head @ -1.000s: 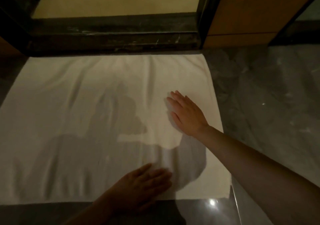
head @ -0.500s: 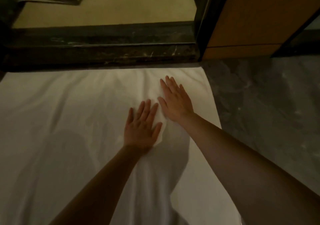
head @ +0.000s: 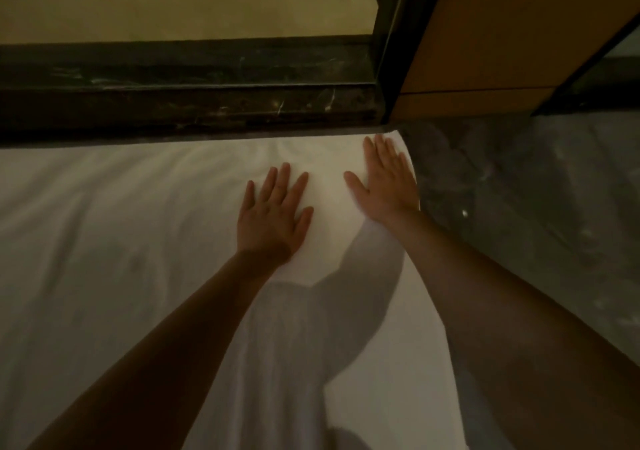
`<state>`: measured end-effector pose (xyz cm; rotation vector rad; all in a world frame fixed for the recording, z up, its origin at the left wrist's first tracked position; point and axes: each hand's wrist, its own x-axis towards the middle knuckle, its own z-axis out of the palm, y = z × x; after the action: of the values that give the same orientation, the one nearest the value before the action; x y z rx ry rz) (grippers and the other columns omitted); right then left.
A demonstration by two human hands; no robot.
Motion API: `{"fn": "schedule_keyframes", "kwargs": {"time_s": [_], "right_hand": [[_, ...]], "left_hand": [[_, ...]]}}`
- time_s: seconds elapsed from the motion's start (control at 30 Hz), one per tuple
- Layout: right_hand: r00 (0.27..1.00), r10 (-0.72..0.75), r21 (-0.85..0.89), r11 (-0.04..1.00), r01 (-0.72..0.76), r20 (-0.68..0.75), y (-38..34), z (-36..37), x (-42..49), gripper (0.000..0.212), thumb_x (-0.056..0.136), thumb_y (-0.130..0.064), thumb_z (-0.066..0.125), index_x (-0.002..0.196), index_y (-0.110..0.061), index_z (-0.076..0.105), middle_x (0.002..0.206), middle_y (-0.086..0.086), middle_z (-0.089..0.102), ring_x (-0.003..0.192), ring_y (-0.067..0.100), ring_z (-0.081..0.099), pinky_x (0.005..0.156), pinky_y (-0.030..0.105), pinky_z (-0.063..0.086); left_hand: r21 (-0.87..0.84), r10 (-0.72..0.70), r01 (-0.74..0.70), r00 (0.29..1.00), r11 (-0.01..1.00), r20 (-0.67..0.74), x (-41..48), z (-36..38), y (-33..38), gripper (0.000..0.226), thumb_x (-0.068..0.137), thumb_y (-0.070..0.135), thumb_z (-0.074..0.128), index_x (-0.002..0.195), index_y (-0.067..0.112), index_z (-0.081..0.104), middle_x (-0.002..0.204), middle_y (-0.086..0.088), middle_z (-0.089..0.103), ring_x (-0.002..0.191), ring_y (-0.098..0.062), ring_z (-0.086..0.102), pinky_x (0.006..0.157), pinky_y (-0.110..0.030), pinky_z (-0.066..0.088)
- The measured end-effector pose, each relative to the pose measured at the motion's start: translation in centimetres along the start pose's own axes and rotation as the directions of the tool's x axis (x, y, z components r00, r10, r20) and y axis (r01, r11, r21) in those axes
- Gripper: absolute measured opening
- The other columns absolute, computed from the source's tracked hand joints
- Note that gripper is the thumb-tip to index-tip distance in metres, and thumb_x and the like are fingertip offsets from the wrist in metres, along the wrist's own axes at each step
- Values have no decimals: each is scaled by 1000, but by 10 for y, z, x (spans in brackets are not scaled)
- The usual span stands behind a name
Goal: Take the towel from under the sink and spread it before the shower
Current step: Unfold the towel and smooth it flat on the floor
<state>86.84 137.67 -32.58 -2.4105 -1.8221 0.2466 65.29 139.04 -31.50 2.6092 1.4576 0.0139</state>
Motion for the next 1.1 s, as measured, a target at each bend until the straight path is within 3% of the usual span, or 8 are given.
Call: {"fn": "schedule_keyframes", "kwargs": {"time_s": [0.13,0.3,0.43,0.53,0.8,0.93,1.1], "right_hand": [[999,50,7,999,-50,8,9,-6,7,79,92,-62,21,151,-13,0,160,8,-4,146,21,-7,117,36,-3],[985,45,49,997,-54,169,12,-26,14,75,95,-58,22,151,-14,-1,160,6,-7,146,20,-8,117,39,-2],[995,73,66,995,-69,-61,-24,-41,5,67,97,-52,25,151,-14,12,160,6,7,147,19,3,117,36,6],[998,-55,107,993,58,-30,-81,-34,-4,63,98,-48,25,151,-16,13,160,4,9,147,17,3,118,36,9],[971,-232,69,971,228,58,-218,16,-28,63,97,-46,26,150,-15,11,159,8,8,147,20,0,113,36,-5],[977,-202,20,979,202,71,-242,31,-21,62,98,-45,24,151,-20,3,160,6,-2,146,19,-8,116,40,-7],[985,-174,41,984,172,24,-227,30,-1,62,98,-45,25,152,-21,6,160,3,2,147,17,-4,119,38,-2]], "left_hand": [[29,-9,9,1000,1000,-16,0,3,-2,61,94,55,12,150,33,2,160,-2,0,146,-20,-2,118,-43,0],[-14,19,-17,994,1000,104,4,-8,-5,60,96,55,15,149,33,0,159,-1,-6,145,-19,-7,117,-42,-2],[-72,21,-17,998,997,63,6,-45,-31,53,99,48,25,148,31,19,158,1,14,145,-17,12,115,-40,12],[-72,-105,109,993,991,57,-3,-66,-65,52,99,44,30,147,27,24,156,0,22,143,-19,21,113,-42,22],[30,-189,187,961,982,203,-35,-56,-142,58,99,47,19,150,26,3,159,0,-1,145,-16,-1,118,-40,7],[45,-102,97,987,994,122,-37,-36,-171,59,95,50,13,149,32,-2,159,0,-5,145,-17,-7,118,-41,0],[-10,-99,99,995,995,-2,-17,-27,-214,57,96,50,17,150,31,8,159,-3,6,146,-20,2,116,-40,0]]}}
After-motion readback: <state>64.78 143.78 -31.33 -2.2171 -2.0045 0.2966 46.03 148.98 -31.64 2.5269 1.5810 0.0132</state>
